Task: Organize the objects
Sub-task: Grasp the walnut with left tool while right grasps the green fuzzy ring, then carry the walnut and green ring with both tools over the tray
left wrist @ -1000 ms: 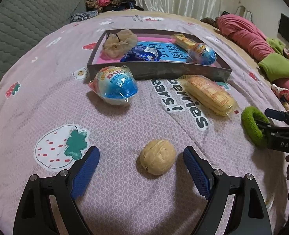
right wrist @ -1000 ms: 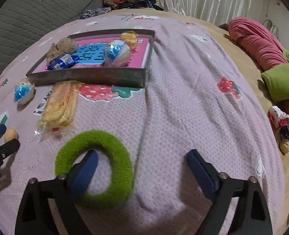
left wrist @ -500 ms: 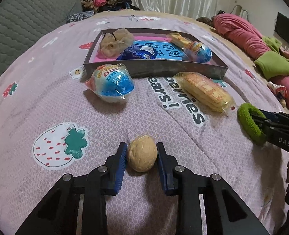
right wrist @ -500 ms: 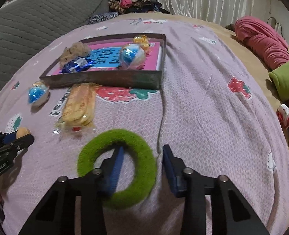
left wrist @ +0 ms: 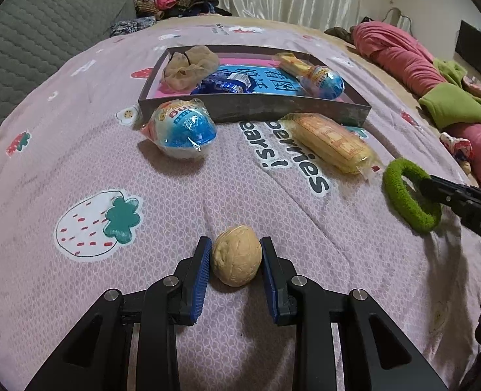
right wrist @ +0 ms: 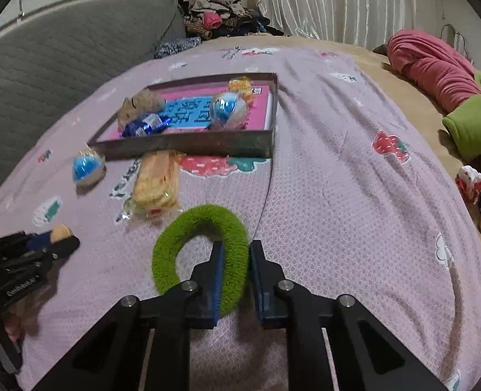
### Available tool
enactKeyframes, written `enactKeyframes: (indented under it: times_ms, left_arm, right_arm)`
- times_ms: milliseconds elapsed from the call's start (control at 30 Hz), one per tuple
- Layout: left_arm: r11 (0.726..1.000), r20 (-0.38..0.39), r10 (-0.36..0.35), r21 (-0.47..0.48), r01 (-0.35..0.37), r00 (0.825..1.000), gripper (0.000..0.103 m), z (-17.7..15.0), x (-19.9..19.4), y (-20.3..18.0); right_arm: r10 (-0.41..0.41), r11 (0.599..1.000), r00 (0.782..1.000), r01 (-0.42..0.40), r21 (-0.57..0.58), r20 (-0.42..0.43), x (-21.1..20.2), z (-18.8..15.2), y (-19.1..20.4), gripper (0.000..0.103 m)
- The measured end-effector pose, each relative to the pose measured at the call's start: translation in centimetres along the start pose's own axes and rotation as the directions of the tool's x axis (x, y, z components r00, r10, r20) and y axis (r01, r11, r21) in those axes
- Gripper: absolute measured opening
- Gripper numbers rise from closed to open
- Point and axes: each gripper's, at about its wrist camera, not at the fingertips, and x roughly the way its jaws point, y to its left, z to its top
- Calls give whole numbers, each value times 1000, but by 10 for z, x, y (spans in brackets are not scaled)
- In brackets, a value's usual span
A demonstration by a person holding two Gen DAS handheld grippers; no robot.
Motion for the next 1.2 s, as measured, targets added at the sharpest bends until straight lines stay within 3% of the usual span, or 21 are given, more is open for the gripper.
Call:
enactKeyframes:
  times_ms: [433,633,1000,1200]
  left_arm:
    - [999,-7,-36,-9,36,999,31,-1,-2,-1]
    - [999,15,-41,-4,41,999,31,2,-12,-3]
    - [999,90,-51,-8,52,995,30,13,-55,0]
    - [1000,153,-17,12,16,988,31,30,-91,-1]
  right_arm:
    - [-2,999,996,-1,-37,-91,33,3,2,14]
    - [59,998,998,-59,4,9,-2,8,5,14]
    - [78,995,991,-70,-74,106,-55,30,36,14]
    - [82,989,987,-64,-133,138,-81,43,65,14]
